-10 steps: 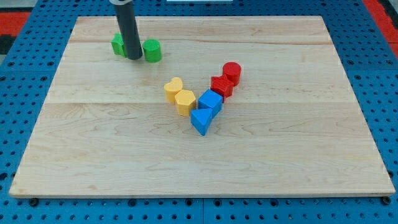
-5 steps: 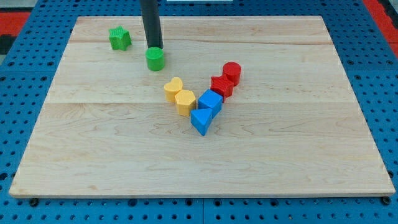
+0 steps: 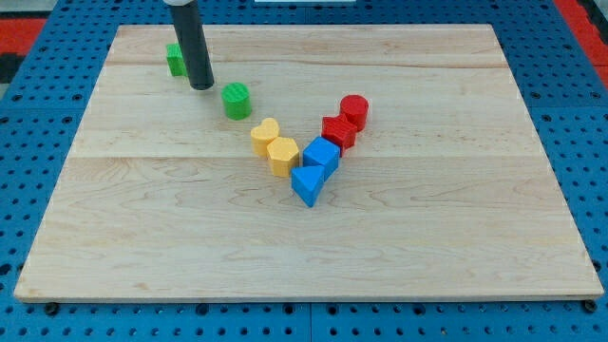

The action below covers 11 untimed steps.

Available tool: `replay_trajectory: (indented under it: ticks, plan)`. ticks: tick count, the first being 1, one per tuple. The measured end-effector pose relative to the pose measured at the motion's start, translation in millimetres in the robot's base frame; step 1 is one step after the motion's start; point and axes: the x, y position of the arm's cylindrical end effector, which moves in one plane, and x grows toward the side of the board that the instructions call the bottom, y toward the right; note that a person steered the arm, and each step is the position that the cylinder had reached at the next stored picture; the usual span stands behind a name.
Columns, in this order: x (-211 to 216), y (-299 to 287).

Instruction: Slide the green circle closer to the yellow heart

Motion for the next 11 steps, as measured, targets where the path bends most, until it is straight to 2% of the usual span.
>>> replay_trajectory:
  ticks: [3,6,11]
  plan:
    - [2,22]
    - [33,32]
    - [43,50]
